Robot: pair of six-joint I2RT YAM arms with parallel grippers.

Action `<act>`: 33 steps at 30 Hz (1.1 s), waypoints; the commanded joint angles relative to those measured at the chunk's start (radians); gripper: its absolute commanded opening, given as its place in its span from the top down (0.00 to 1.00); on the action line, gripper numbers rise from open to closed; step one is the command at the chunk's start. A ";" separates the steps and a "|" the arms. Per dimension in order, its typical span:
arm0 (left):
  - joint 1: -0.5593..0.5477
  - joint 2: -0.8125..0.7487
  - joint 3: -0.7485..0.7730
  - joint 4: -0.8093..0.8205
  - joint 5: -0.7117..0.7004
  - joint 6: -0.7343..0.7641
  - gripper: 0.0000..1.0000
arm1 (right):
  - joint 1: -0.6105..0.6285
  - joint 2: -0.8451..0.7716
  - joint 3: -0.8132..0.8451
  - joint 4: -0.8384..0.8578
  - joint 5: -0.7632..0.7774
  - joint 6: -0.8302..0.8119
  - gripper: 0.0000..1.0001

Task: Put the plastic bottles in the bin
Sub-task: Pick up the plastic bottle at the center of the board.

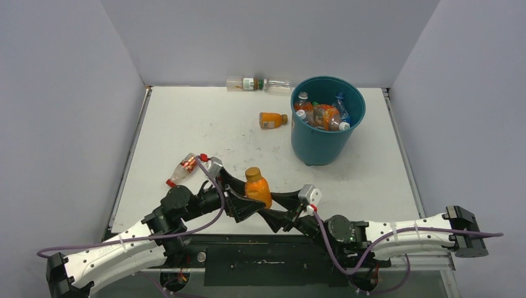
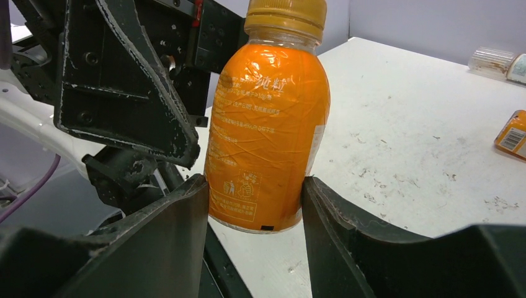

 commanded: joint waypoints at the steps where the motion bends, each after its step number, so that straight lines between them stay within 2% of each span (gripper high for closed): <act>1: 0.002 0.007 0.011 0.134 0.050 -0.006 0.13 | 0.014 0.008 0.041 0.064 -0.020 -0.008 0.86; 7: 0.002 0.007 -0.007 0.176 0.051 -0.004 0.56 | 0.029 0.008 0.044 0.049 -0.014 -0.002 0.85; 10: 0.001 0.004 -0.014 0.187 0.052 0.000 0.68 | 0.036 0.002 0.051 0.027 -0.013 0.004 0.80; 11: 0.001 0.003 -0.013 0.191 0.051 0.002 0.71 | 0.037 0.000 0.055 0.013 -0.016 0.009 0.76; 12: 0.001 0.001 -0.010 0.193 0.049 0.006 0.74 | 0.039 -0.002 0.064 -0.008 -0.017 0.018 0.64; 13: 0.002 -0.002 -0.006 0.186 0.044 0.015 0.76 | 0.039 -0.004 0.079 -0.035 -0.020 0.030 0.42; 15: 0.002 -0.023 0.017 0.131 -0.011 0.060 0.80 | 0.039 -0.013 0.116 -0.117 -0.028 0.056 0.13; 16: 0.002 -0.038 0.039 0.088 -0.053 0.098 0.81 | 0.039 -0.021 0.141 -0.166 -0.029 0.072 0.01; 17: 0.004 -0.056 0.065 0.041 -0.096 0.144 0.83 | 0.039 -0.030 0.164 -0.215 -0.027 0.087 0.09; 22: 0.010 -0.037 0.257 -0.180 -0.218 0.435 1.00 | 0.033 -0.083 0.342 -0.447 -0.004 0.090 0.10; 26: 0.011 0.045 0.366 -0.291 -0.191 0.632 1.00 | 0.014 -0.057 0.533 -0.563 0.045 0.027 0.10; 29: 0.011 0.086 0.396 -0.297 -0.186 0.715 1.00 | -0.028 0.042 0.717 -0.672 0.097 -0.001 0.10; 31: 0.010 0.103 0.400 -0.278 -0.186 0.783 1.00 | -0.098 0.119 0.845 -0.755 0.072 -0.007 0.10; 33: 0.013 0.116 0.401 -0.266 -0.196 0.825 1.00 | -0.226 0.186 0.975 -0.803 -0.039 0.009 0.10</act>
